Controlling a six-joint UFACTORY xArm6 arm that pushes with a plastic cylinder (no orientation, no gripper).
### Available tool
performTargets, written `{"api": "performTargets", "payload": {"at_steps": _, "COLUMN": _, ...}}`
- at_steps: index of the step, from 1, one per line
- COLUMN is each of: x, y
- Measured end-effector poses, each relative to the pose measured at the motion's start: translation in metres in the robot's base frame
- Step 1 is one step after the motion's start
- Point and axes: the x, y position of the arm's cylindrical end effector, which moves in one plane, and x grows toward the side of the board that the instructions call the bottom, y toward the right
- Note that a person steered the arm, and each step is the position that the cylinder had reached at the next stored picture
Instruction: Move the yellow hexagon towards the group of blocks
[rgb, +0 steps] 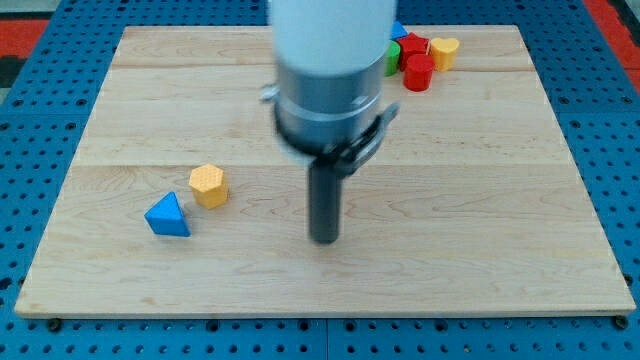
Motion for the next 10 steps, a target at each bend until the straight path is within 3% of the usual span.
{"api": "performTargets", "payload": {"at_steps": 1, "x": 0.043, "y": -0.081}}
{"api": "performTargets", "payload": {"at_steps": 2, "x": 0.05, "y": -0.142}}
{"api": "performTargets", "payload": {"at_steps": 4, "x": 0.016, "y": -0.167}}
{"api": "performTargets", "payload": {"at_steps": 6, "x": -0.044, "y": -0.136}}
{"api": "performTargets", "payload": {"at_steps": 10, "x": -0.112, "y": -0.078}}
